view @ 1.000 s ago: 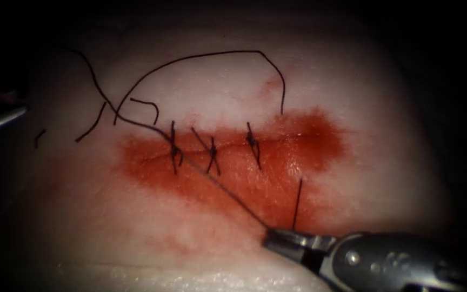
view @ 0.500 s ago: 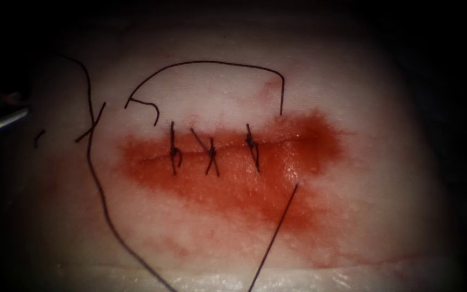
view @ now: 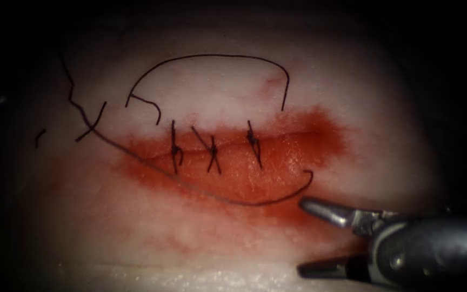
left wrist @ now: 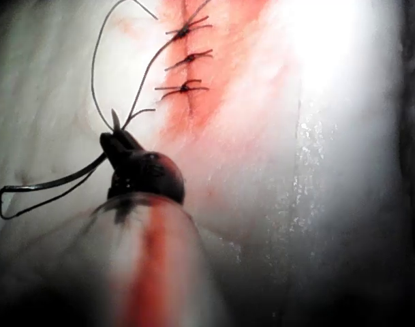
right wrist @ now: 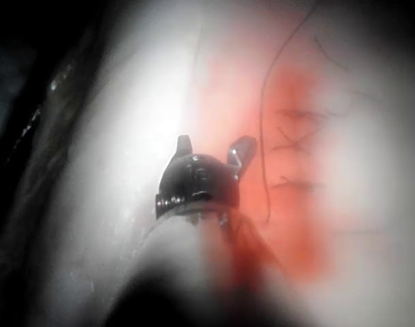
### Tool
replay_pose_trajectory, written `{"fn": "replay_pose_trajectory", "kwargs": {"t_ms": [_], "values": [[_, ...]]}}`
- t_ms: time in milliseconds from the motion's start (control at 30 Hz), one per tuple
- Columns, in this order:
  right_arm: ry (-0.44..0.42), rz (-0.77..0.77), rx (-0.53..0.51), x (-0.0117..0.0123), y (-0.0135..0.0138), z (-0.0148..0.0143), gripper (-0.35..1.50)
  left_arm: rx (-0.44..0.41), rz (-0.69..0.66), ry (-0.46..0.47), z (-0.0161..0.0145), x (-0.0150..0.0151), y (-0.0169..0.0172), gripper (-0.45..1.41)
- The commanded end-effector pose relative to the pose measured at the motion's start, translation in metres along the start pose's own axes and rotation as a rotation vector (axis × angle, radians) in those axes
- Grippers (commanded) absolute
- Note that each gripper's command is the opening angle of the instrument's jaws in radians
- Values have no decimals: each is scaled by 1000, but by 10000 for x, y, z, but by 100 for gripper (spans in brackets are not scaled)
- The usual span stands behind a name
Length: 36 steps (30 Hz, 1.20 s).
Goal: Wound Closure
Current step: With right hand, grab and pull suture through wound repeatedly so that only a short tail remains
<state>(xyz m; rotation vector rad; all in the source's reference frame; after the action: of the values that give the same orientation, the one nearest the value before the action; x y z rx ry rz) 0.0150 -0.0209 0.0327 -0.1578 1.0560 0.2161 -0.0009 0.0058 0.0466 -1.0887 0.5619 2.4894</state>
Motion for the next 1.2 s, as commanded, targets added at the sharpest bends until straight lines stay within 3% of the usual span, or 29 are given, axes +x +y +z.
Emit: {"fn": "replay_pose_trajectory", "kwargs": {"t_ms": [33,133,433,733,867,900,967,1200], "values": [[-6,-6,-3,-9,-1,-2,133,6,2,-1,7,-3,2,-45],[-26,-3,-11,-16,9,-2,133,7,2,-3,7,-4,3,-45],[-49,-10,-48,-55,39,35,132,18,2,-8,12,1,10,-45],[-56,-29,-77,-83,50,62,125,21,2,-8,13,2,12,-45],[-75,-32,-61,-86,47,67,96,21,3,-7,14,3,14,-45],[-80,-33,-55,-86,46,68,76,22,3,-7,14,3,14,-45],[-102,-35,-25,-86,42,68,-32,22,3,-7,14,3,15,-45],[-149,9,4,-81,29,58,-35,22,3,-4,15,4,16,-45]]}}
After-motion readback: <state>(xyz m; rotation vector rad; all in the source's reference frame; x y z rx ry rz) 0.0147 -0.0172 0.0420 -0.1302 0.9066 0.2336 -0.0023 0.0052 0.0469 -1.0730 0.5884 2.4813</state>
